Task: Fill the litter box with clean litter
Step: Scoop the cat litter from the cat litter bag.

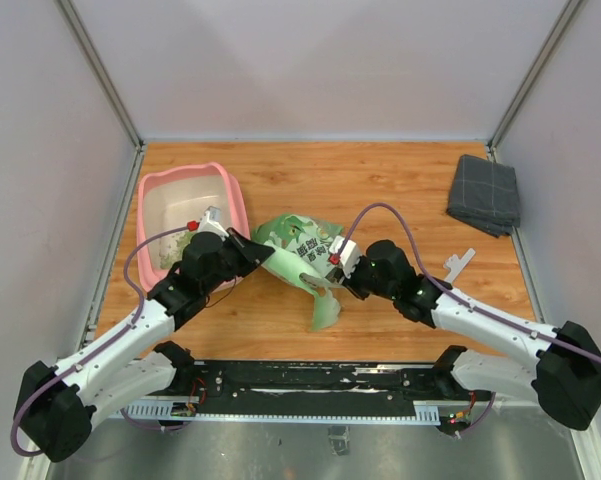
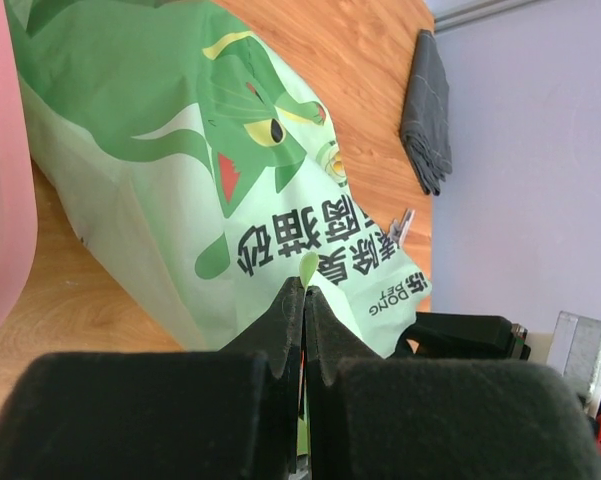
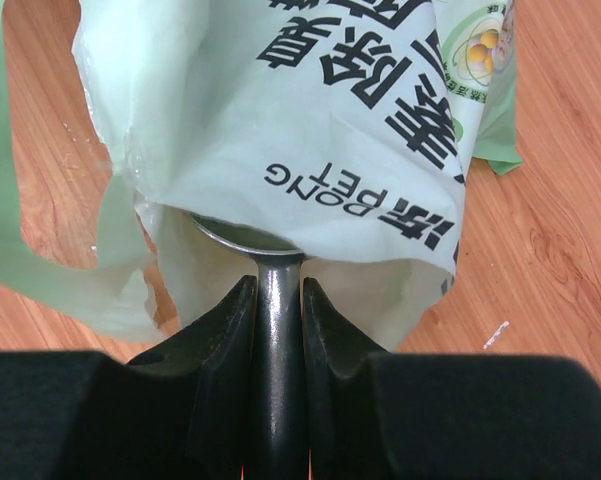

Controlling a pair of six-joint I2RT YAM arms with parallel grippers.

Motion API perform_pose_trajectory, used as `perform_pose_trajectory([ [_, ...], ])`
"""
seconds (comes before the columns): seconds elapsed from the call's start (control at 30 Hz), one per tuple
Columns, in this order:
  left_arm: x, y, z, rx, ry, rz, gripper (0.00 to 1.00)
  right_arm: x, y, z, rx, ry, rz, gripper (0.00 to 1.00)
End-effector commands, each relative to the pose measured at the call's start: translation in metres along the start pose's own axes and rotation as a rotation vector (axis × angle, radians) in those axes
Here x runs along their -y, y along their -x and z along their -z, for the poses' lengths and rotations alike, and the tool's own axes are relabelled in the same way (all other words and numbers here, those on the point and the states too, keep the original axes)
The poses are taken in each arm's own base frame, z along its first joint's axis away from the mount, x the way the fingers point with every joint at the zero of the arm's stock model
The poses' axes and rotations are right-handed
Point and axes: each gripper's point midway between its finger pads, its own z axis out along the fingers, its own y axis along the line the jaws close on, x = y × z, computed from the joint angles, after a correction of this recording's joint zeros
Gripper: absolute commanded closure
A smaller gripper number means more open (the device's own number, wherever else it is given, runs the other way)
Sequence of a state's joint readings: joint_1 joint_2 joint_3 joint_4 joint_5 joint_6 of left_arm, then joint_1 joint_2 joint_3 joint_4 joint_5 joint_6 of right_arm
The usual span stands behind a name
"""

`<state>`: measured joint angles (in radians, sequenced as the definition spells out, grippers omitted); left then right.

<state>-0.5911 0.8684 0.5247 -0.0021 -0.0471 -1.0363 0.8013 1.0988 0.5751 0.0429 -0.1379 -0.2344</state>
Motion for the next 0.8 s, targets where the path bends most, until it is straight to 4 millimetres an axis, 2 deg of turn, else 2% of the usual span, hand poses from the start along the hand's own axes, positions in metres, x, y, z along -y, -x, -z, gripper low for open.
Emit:
perform_pose_trajectory([
  [0.0, 0.022, 0.010, 0.005, 0.018, -0.058, -0.003, 1.00, 0.009, 0.035, 0.015, 0.138, -0.025, -0.016, 0.99],
  [0.3, 0.036, 0.020, 0.009, 0.042, -0.077, -0.014, 1.00, 0.006, 0.024, 0.033, 0.051, -0.021, -0.080, 0.99],
  [0.77, 0.041, 0.028, 0.011, 0.061, -0.066, -0.028, 1.00, 0.007, 0.019, 0.072, 0.136, -0.097, -0.126, 0.99],
])
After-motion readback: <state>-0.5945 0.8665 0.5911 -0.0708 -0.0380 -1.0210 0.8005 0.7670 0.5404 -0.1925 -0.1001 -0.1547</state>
